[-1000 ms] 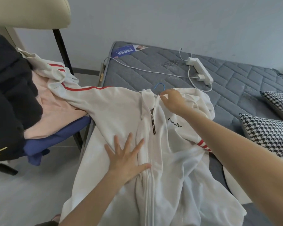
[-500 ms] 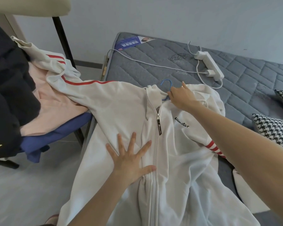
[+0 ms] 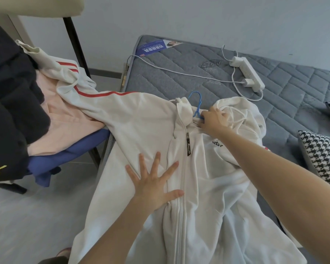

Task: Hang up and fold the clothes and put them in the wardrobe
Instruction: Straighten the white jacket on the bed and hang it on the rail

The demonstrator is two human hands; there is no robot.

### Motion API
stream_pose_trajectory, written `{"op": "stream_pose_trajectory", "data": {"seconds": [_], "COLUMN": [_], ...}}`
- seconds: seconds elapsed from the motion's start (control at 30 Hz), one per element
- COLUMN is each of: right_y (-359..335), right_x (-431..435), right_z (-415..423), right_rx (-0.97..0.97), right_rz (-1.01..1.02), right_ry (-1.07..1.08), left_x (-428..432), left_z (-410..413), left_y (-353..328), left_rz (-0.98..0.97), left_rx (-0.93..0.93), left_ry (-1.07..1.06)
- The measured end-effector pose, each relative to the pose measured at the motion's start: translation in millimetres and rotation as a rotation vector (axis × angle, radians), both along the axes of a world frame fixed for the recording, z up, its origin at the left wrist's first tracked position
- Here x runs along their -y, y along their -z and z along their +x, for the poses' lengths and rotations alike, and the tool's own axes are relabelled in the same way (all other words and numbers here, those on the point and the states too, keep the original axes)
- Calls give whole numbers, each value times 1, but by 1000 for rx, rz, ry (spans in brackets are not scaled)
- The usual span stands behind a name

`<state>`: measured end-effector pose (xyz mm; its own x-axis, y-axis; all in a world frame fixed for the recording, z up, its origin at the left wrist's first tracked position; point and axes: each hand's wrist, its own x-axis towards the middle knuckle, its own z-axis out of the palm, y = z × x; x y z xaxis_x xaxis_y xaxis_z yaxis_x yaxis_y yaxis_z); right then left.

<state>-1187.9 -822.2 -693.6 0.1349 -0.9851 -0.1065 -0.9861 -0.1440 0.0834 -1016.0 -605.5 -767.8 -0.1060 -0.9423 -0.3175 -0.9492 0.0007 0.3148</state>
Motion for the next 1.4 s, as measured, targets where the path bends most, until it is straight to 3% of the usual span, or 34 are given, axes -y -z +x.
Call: {"op": "stream_pose_trajectory", "data": {"seconds": [0.07,0.17,0.37,0.5,0.6,0.8,0.97,1.27,1.4], "right_y": [-4,-26,-106,-182,-247,-369,-448,-528,-544], "right_x": [-7,-14,-42,-60,-79,-142,-205,-307,-352], "right_z": [2,3,7,13,17,45,92,189,240], "right_rx": [9,171,523,725,827,987,1103,1260,1343], "right_rz": [52,81,-49,-140,-260,-444,-511,-480,-434], "right_ry": [-12,-29,-79,-33,-65,-296,-492,-779,-899], "left_x": [1,0,-6,-17,-23,-22,-74,-218,-291], "left_z": [0,2,0,13,29,70,121,208,234], "left_y": [1,-4,-38,-77,-118,-257,-369,-474,-506], "left_rz": [-2,19,68,32,-189,-705,-1017,-1273,-1296], "left_rx": [-15,-31,-40,-283,-321,-568,-652,-590,-704], "left_ry": [-6,-18,-37,-38,-79,-341,-442,-625,-728]}}
